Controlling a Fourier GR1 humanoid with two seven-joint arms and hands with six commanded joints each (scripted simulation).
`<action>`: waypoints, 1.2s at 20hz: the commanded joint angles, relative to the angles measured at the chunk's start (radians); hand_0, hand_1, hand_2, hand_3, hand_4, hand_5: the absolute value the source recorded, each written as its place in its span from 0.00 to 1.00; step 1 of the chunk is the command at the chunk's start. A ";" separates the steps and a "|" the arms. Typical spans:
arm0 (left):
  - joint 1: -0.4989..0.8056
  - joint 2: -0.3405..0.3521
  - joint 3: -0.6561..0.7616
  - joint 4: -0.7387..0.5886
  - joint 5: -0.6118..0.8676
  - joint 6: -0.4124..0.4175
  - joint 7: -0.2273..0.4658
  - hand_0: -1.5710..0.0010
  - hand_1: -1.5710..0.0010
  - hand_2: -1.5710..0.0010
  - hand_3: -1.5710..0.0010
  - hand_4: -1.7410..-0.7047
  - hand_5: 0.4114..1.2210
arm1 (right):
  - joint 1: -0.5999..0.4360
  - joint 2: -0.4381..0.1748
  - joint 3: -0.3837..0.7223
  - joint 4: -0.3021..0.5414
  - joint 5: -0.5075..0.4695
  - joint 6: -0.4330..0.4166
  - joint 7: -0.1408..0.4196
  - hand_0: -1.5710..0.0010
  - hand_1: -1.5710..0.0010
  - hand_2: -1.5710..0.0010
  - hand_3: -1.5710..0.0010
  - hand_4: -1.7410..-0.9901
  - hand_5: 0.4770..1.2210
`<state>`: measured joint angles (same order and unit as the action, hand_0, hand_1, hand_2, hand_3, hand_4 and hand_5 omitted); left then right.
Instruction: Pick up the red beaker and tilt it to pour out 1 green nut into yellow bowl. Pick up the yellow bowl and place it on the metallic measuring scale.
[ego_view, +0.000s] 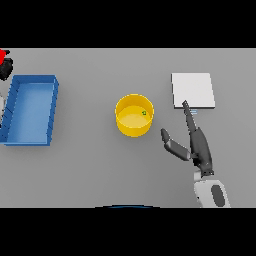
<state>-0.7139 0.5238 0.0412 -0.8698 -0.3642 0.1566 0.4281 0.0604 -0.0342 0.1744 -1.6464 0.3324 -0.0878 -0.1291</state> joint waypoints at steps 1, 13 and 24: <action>0.041 -0.012 0.002 -0.048 0.009 0.013 0.012 0.00 0.00 0.00 0.06 0.00 1.00 | 0.004 0.001 0.001 -0.002 -0.009 0.006 -0.017 1.00 1.00 1.00 1.00 0.97 0.23; 0.257 -0.051 -0.031 -0.280 0.000 0.028 0.093 0.00 0.00 0.01 0.02 0.33 0.54 | 0.005 0.001 -0.002 -0.016 0.000 -0.008 -0.017 1.00 1.00 1.00 1.00 0.96 0.21; 0.275 -0.020 -0.081 -0.270 -0.009 -0.080 0.070 0.84 0.87 0.86 0.87 0.90 0.30 | 0.012 0.000 -0.004 -0.021 -0.011 -0.002 -0.031 1.00 1.00 1.00 1.00 0.97 0.22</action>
<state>-0.4387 0.5039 -0.0399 -1.1400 -0.3739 0.0764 0.5000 0.0724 -0.0345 0.1701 -1.6673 0.3207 -0.0900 -0.1607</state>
